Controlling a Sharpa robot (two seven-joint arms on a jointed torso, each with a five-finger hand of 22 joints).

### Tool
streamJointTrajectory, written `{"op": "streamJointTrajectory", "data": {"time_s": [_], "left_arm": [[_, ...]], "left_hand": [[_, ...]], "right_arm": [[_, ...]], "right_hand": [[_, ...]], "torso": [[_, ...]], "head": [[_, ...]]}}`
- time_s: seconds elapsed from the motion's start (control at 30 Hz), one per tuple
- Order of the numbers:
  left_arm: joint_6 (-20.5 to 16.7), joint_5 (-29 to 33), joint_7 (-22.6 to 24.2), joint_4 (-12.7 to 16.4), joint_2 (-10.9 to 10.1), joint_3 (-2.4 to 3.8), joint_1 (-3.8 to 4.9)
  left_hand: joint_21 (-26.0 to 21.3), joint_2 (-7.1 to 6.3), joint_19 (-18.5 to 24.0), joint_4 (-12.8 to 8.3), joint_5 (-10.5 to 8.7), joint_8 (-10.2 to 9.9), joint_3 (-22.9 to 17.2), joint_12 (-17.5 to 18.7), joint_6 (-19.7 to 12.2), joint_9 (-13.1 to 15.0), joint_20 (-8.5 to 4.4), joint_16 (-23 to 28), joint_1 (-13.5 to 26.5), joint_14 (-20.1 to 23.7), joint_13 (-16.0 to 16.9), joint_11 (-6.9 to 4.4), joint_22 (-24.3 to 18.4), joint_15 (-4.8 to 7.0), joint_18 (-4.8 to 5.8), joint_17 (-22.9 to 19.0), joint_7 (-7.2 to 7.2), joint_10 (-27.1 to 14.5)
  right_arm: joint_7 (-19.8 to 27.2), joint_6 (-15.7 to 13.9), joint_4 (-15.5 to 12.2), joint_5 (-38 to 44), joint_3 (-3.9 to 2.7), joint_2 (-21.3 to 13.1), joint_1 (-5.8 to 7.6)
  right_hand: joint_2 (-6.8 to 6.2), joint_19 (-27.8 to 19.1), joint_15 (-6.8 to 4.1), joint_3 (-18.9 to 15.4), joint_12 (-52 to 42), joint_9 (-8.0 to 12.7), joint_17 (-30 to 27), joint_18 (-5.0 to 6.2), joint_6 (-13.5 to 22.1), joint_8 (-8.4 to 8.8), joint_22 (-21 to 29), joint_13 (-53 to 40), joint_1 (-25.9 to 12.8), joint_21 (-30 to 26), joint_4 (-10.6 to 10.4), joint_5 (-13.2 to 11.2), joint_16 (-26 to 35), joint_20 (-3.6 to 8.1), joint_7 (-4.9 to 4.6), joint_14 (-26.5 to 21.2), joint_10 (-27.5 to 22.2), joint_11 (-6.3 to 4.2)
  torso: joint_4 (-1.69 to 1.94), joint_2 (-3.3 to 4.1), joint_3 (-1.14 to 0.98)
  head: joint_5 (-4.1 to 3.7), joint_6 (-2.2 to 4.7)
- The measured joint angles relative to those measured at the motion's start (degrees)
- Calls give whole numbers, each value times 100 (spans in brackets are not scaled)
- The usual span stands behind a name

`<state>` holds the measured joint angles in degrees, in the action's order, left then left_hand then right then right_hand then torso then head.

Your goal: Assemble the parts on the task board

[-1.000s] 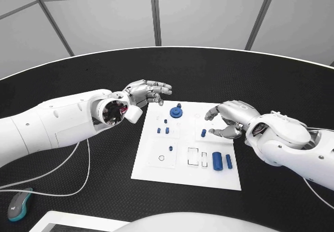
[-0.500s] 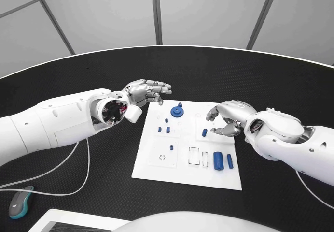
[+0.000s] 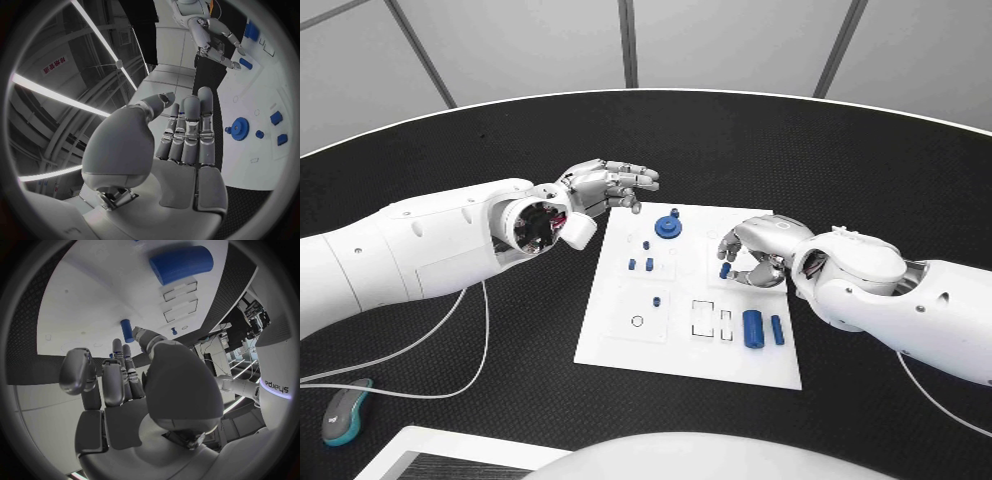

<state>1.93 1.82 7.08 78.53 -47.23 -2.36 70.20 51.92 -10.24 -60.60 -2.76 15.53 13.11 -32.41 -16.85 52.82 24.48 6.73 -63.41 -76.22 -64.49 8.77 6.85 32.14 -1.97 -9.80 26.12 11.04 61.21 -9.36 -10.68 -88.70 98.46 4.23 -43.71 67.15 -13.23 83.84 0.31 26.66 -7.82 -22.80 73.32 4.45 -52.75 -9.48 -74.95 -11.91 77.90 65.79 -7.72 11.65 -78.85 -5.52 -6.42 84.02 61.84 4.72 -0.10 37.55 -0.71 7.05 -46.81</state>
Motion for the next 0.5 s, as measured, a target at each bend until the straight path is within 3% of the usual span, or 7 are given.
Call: {"op": "streamJointTrajectory", "data": {"time_s": [0.5], "left_arm": [[-3, 0, 0, -9, 9, 0, 0]], "left_hand": [[0, 0, 0, 7, 0, 0, 40, 0, 0, 0, 0, 0, 0, 0, 9, 0, -11, 0, 1, -8, 0, 0]], "right_arm": [[42, 94, 85, 0, 11, 117, -37]], "right_hand": [[56, 11, -118, 404, -67, -111, 119, 0, -451, -180, 1, 14, 55, 236, -11, 26, -82, 73, -41, -5, 540, -152]], "torso": [[-8, -14, -5]], "head": [[12, -19]]}}
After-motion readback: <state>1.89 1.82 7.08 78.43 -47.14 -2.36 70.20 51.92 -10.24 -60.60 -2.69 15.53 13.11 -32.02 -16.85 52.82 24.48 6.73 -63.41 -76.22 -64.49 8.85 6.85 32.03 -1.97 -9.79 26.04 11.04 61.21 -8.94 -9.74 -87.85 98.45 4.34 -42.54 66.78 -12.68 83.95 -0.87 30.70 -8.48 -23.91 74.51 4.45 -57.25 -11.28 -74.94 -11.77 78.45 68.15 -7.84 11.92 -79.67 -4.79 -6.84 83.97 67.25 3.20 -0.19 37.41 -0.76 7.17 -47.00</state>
